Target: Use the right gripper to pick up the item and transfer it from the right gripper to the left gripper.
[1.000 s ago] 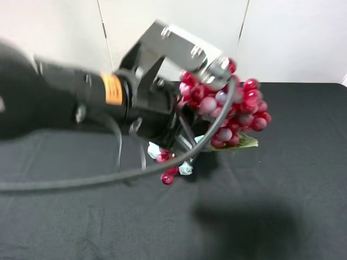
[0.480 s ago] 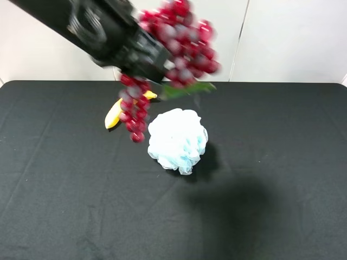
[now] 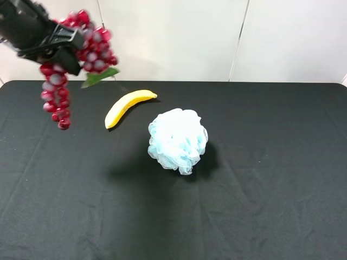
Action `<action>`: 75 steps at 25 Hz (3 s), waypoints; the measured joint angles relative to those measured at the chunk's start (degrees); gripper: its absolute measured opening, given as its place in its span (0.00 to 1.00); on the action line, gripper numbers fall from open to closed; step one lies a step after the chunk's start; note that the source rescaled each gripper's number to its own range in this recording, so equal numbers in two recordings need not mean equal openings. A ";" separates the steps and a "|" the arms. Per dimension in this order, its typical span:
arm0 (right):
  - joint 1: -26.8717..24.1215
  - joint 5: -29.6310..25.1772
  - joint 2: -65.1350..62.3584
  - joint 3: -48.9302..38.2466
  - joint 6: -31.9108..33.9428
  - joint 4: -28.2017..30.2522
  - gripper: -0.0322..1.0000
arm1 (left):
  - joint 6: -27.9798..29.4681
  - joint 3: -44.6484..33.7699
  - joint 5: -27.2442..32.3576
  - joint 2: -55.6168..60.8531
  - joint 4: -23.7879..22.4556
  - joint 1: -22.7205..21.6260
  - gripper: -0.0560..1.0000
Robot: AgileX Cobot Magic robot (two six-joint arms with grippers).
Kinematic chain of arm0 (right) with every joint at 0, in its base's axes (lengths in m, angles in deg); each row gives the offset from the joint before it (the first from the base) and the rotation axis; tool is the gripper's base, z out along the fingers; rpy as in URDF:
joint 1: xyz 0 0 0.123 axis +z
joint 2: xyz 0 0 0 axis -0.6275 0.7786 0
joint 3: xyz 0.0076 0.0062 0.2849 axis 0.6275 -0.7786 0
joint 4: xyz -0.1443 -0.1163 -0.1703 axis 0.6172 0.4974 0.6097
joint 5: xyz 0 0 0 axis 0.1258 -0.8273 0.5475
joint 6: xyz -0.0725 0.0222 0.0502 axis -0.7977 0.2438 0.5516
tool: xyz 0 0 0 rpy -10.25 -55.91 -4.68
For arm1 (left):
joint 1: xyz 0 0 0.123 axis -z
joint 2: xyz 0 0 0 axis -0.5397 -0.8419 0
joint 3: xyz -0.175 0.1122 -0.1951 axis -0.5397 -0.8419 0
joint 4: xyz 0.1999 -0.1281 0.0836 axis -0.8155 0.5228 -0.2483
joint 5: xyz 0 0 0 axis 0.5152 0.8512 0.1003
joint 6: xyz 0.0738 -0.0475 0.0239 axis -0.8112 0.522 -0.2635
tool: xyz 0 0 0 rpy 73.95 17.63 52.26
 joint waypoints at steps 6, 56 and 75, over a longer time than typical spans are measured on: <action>0.00 0.00 0.00 0.00 0.00 0.00 1.00 | 0.00 0.00 1.37 -5.62 -1.54 -6.83 0.05; 0.00 0.07 0.00 0.00 0.00 -0.32 1.00 | 0.24 2.37 -1.95 -19.53 -1.99 -13.12 1.00; 0.00 -0.01 0.00 0.00 0.00 -0.32 1.00 | 1.88 4.30 15.00 10.09 -1.99 -13.12 1.00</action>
